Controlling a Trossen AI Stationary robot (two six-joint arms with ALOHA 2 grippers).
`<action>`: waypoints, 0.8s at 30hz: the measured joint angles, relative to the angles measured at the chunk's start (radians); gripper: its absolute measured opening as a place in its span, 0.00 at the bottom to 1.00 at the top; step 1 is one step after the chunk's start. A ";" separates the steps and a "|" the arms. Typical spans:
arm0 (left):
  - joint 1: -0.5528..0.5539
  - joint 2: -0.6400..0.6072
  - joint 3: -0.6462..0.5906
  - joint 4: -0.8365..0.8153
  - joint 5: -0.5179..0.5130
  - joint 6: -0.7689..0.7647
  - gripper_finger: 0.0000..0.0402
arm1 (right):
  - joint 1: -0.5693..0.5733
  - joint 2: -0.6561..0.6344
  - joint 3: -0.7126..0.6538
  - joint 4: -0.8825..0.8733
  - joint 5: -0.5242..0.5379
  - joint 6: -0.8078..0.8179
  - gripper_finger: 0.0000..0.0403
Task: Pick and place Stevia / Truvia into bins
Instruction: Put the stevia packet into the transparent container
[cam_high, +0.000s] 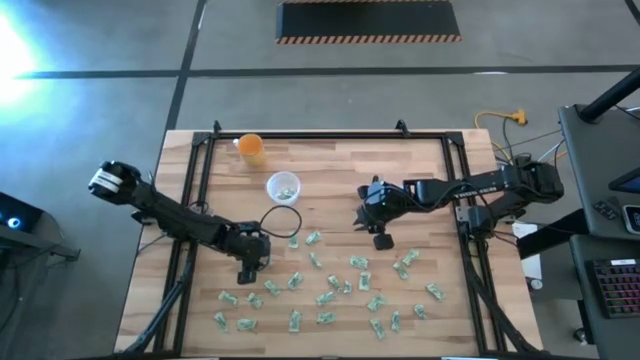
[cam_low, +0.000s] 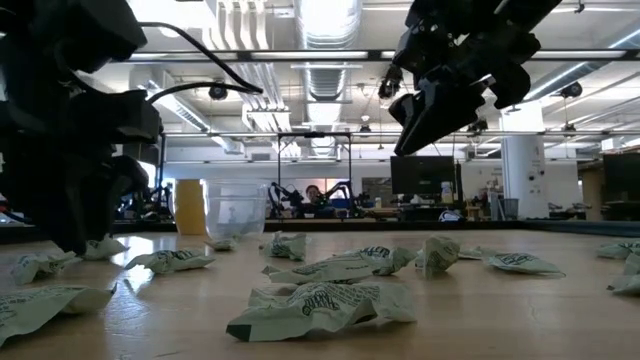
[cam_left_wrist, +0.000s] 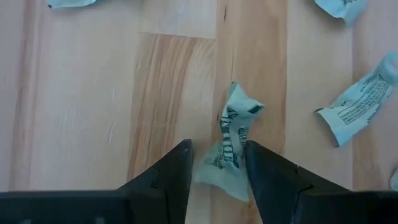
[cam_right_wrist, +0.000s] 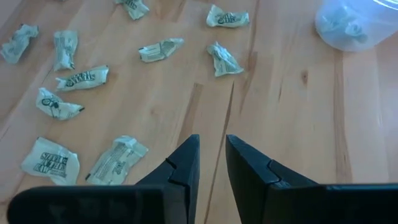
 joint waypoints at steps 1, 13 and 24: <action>0.000 -0.002 0.000 -0.005 -0.001 0.001 0.30 | 0.002 0.000 0.000 0.004 0.000 0.000 0.17; -0.003 -0.122 0.054 -0.191 -0.117 0.082 0.01 | 0.007 0.000 -0.007 0.019 0.000 -0.001 0.16; 0.023 -0.256 0.095 -0.081 -0.775 0.430 0.01 | 0.006 0.000 -0.039 0.046 0.000 0.040 0.16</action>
